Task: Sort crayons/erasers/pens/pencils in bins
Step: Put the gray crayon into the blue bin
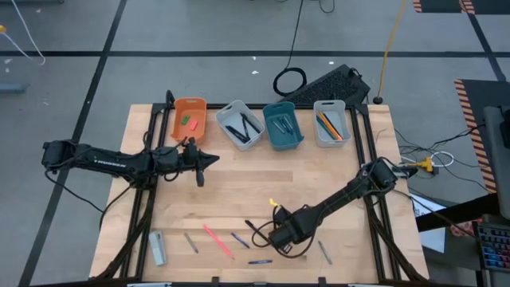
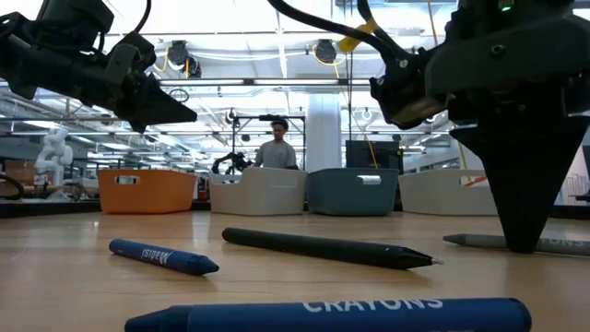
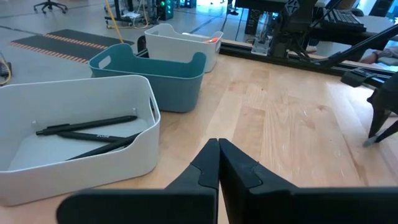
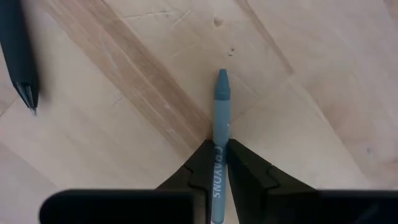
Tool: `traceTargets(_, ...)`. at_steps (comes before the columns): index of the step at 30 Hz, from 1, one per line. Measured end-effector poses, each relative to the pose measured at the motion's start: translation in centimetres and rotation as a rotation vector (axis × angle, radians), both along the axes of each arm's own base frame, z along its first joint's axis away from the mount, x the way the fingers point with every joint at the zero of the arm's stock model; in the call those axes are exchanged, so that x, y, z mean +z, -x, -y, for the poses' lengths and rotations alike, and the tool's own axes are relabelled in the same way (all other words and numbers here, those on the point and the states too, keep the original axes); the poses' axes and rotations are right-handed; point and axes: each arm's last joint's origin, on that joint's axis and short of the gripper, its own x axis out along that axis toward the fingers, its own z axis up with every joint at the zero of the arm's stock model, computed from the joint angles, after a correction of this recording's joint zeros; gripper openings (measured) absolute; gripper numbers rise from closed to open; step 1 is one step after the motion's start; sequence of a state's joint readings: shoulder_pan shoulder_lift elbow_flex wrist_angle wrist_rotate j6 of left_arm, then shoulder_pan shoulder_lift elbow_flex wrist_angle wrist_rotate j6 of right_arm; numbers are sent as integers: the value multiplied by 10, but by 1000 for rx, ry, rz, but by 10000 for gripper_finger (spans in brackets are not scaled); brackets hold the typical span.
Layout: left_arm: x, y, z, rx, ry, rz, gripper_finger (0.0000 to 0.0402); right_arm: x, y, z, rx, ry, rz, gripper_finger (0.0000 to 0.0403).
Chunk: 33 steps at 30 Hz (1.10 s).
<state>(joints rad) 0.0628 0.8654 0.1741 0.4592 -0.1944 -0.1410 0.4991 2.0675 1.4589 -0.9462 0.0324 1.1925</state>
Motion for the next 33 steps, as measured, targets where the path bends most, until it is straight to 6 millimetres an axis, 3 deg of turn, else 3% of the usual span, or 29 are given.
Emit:
traceTargets(8,0,0,0,0,-1,-1,14,18,-2,12,21,-2,54,32)
traceTargets(16,0,0,0,0,-1,-4,12,60,-3,31,41,-9,186,32)
traceTargets(21,0,0,0,-1,-3,-2,8,93,-4,59,61,-5,292,32)
traceTargets(27,0,0,0,-2,-7,0,11,129,-5,124,53,111,400,32)
traceTargets(33,1,0,0,-2,-9,14,11,140,-10,215,42,304,430,32)
